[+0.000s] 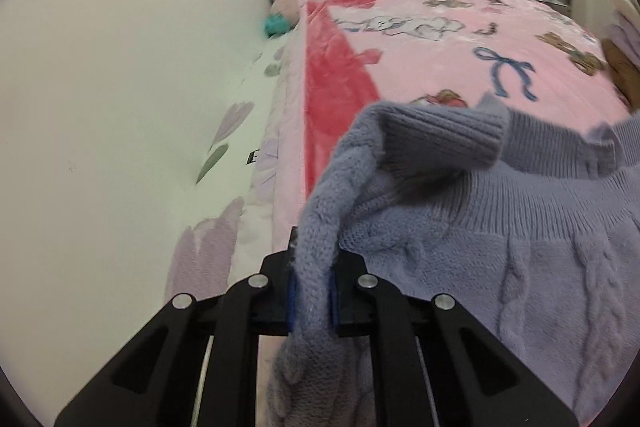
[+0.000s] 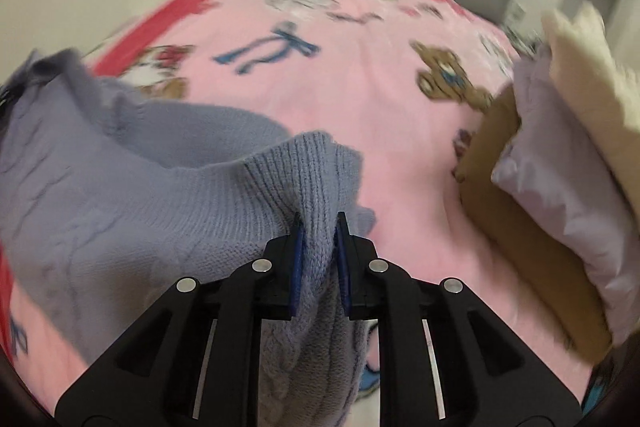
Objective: Fold large clothes
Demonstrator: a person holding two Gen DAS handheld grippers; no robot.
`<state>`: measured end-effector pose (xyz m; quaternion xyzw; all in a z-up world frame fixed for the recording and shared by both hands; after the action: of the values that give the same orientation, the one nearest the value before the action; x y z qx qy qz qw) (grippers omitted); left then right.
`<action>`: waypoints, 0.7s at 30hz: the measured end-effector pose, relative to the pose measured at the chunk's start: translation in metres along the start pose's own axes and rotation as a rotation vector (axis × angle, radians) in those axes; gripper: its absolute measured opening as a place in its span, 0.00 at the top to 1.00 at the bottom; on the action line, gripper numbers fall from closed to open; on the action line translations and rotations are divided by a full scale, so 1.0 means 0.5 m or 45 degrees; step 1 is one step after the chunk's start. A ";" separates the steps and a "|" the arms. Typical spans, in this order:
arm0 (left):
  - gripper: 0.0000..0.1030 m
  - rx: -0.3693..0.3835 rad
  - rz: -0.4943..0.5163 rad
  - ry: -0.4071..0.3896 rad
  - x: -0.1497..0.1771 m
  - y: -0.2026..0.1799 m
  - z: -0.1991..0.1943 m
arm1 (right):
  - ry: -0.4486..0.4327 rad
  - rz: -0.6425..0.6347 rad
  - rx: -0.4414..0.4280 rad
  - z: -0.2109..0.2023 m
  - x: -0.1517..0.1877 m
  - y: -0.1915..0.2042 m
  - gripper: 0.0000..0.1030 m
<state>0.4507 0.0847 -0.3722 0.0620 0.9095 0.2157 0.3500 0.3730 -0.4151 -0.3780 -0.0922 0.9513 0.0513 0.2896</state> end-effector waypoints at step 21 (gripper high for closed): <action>0.83 -0.112 0.257 0.255 0.042 -0.118 0.165 | 0.321 0.132 0.101 0.227 0.032 -0.037 0.77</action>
<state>0.4921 0.0660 -0.4653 0.1160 0.9187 0.2944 0.2364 0.4252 -0.4185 -0.4814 -0.0372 0.9849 0.0166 0.1682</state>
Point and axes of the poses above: each gripper's, at about its wrist camera, not at the fingertips, and z roughly the way its jaws point, y to its left, x to its underside, the point moved 9 cm from there along z, roughly the way its jaws point, and after that the axes turned 9 degrees about -x, right-handed, at the moved point
